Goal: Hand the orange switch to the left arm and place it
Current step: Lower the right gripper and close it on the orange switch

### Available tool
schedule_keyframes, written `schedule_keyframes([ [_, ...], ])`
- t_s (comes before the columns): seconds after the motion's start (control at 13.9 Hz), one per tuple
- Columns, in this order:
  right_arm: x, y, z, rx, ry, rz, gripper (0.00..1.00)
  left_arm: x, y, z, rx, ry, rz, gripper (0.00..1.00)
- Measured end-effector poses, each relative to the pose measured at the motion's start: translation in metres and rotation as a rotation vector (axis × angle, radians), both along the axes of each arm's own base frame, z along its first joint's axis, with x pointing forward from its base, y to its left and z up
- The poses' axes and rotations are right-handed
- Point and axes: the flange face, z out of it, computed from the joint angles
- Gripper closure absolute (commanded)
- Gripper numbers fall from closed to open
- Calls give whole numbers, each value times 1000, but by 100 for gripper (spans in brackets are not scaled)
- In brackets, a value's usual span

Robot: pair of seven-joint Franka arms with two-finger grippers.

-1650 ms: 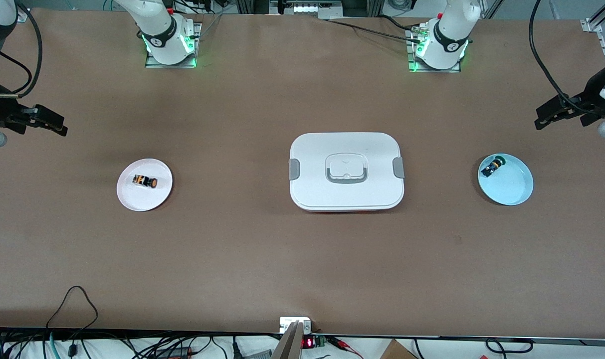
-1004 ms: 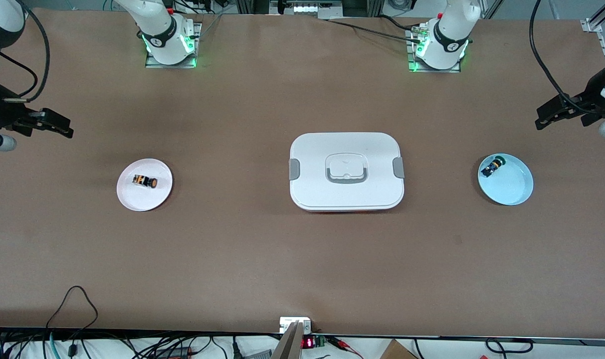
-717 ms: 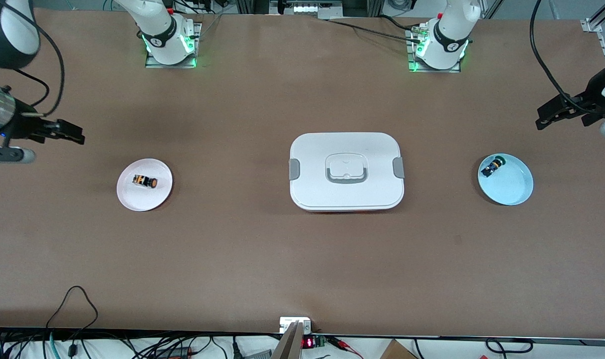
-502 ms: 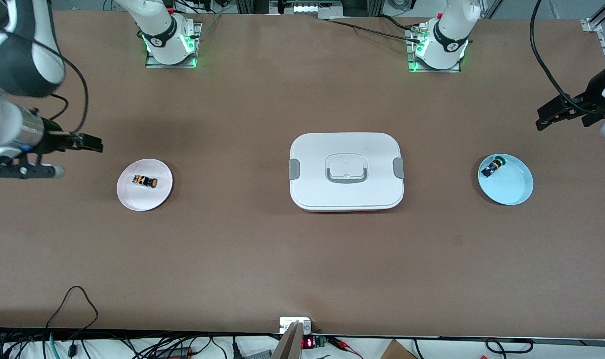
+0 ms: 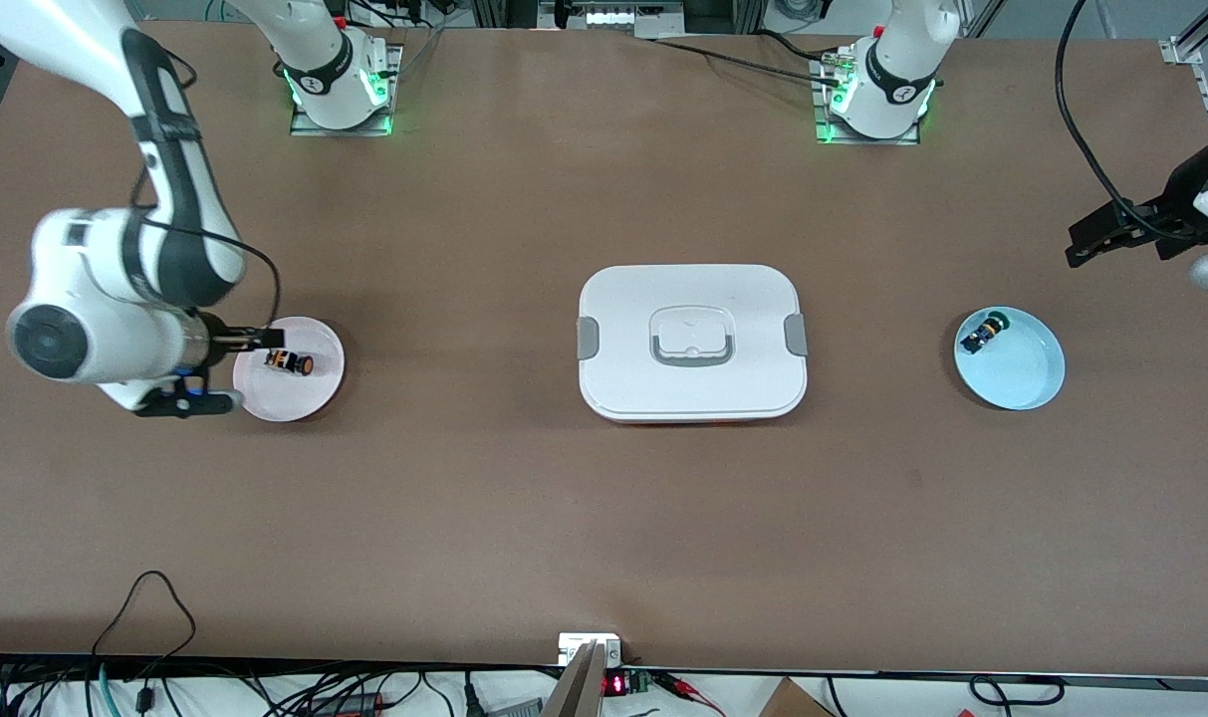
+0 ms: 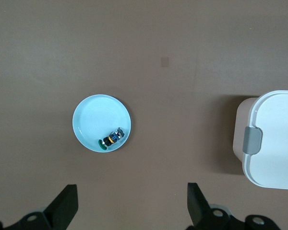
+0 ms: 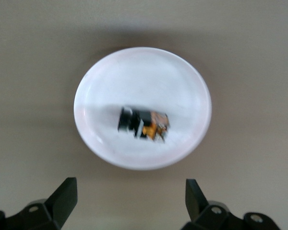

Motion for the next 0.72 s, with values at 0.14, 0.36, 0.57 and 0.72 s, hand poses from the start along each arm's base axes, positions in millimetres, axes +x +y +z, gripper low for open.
schedule_keyframes([
  [0.14,-13,-6,-44,1,-49,-2,0,0,0,0,0,0,0,0],
  [0.36,-22,-17,-59,3,-92,-14,0,0,0,-1,0,2,0,0],
  [0.57,-17,-17,-45,6,-146,-16,0,1,0,-1,0,2,0,0],
  [0.72,-21,-19,-46,5,-174,-33,0,1,0,-1,0,3,0,0],
])
